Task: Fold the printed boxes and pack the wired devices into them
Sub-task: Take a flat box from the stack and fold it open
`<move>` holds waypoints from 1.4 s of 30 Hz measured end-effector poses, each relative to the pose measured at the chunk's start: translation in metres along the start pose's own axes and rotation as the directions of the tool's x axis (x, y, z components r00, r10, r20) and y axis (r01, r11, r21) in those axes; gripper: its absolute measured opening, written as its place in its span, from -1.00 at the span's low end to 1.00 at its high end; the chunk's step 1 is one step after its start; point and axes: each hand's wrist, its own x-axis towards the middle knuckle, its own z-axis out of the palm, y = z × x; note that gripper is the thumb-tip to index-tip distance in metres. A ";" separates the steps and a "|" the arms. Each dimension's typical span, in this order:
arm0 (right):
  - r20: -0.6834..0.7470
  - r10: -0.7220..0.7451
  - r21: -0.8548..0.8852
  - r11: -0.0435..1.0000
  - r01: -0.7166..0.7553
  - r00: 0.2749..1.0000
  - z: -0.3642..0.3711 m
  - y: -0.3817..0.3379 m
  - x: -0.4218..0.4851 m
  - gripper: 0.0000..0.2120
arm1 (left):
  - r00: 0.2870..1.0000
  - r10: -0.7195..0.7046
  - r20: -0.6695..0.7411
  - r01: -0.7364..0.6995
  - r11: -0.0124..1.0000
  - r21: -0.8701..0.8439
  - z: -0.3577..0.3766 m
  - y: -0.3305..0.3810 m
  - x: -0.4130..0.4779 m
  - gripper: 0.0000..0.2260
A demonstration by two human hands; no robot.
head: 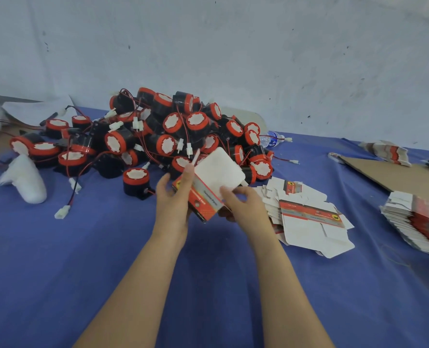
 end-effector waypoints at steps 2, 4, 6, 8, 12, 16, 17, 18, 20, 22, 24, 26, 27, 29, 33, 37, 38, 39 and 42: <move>0.126 -0.083 0.011 0.997 0.082 0.989 0.009 -0.001 -0.005 -0.58 | 0.997 -0.046 -0.070 0.045 0.999 -0.020 0.000 -0.002 0.002 -0.43; 0.192 -0.150 0.041 0.989 0.145 0.970 0.015 -0.002 -0.009 -0.59 | 0.986 -0.108 -0.127 0.106 0.994 -0.017 -0.002 -0.005 0.003 -0.51; 0.164 -0.129 0.102 0.988 0.113 0.978 0.017 -0.004 -0.010 -0.61 | 0.979 -0.159 -0.125 0.157 0.987 -0.029 -0.006 -0.006 0.004 -0.48; 0.124 0.023 0.217 0.975 -0.050 0.992 0.014 -0.007 -0.004 -0.43 | 0.980 -0.154 -0.128 0.155 0.988 0.002 -0.008 -0.003 0.004 -0.42; 0.144 0.163 0.486 0.847 -0.213 0.976 0.006 -0.003 0.004 -0.57 | 0.990 -0.002 -0.144 0.032 0.977 0.210 -0.003 -0.004 0.003 -0.49; 0.264 0.153 0.593 0.753 -0.285 0.952 0.002 0.000 0.002 -0.69 | 0.992 0.032 -0.122 -0.004 0.974 0.227 -0.002 0.000 0.001 -0.54; 0.301 0.140 0.616 0.726 -0.305 0.943 0.001 -0.001 0.002 -0.70 | 0.993 0.034 -0.116 -0.008 0.976 0.218 -0.003 0.002 0.001 -0.49; 0.326 0.128 0.626 0.713 -0.315 0.937 0.000 0.000 0.002 -0.73 | 0.993 0.036 -0.112 -0.011 0.976 0.216 -0.003 0.002 0.001 -0.45; 0.349 0.094 0.632 0.711 -0.308 0.932 -0.003 0.000 0.001 -0.79 | 0.992 0.040 -0.116 -0.013 0.973 0.229 -0.004 0.002 0.000 -0.42; 0.359 0.042 0.656 0.699 -0.284 0.932 -0.008 0.001 0.001 -0.82 | 0.994 0.035 -0.105 -0.010 0.973 0.232 -0.005 0.003 0.000 -0.46; 0.371 0.010 0.648 0.714 -0.266 0.929 -0.011 0.001 0.001 -0.83 | 0.996 0.018 -0.085 0.001 0.976 0.220 -0.008 0.005 0.001 -0.46; 0.344 0.007 0.550 0.809 -0.208 0.939 -0.006 0.005 0.000 -0.84 | 0.998 -0.011 -0.062 0.026 0.969 0.246 -0.007 0.005 -0.001 -0.44; 0.292 0.023 0.477 0.863 -0.166 0.956 -0.002 0.007 -0.001 -0.84 | 0.999 -0.018 -0.048 0.030 0.962 0.273 -0.006 0.004 -0.002 -0.43; 0.180 0.027 0.409 0.907 -0.099 0.983 0.004 0.010 0.000 -0.84 | 1.000 -0.029 -0.010 0.030 0.957 0.289 -0.003 0.002 -0.004 -0.38; 0.304 -0.010 0.615 0.766 -0.188 0.953 0.000 0.005 -0.002 -0.81 | 0.951 -0.183 0.249 0.208 0.975 -0.076 -0.008 0.009 -0.004 -0.35; 0.265 0.018 0.574 0.800 -0.173 0.964 0.017 -0.001 -0.009 -0.64 | 0.907 -0.195 0.374 0.313 0.905 -0.289 -0.012 0.014 -0.007 -0.44; 0.167 0.022 0.485 0.869 -0.102 0.986 0.024 -0.001 -0.010 -0.66 | 0.927 -0.185 0.325 0.290 0.904 -0.313 -0.011 0.015 -0.006 -0.46; 0.063 0.028 0.414 0.909 -0.051 0.998 0.030 0.000 -0.010 -0.65 | 0.956 -0.147 0.254 0.233 0.908 -0.349 -0.010 0.016 -0.005 -0.49; -0.071 0.045 0.365 0.931 -0.016 0.996 0.046 -0.004 -0.010 -0.66 | 0.994 0.043 -0.105 -0.093 0.839 -0.536 -0.020 0.026 0.006 -0.56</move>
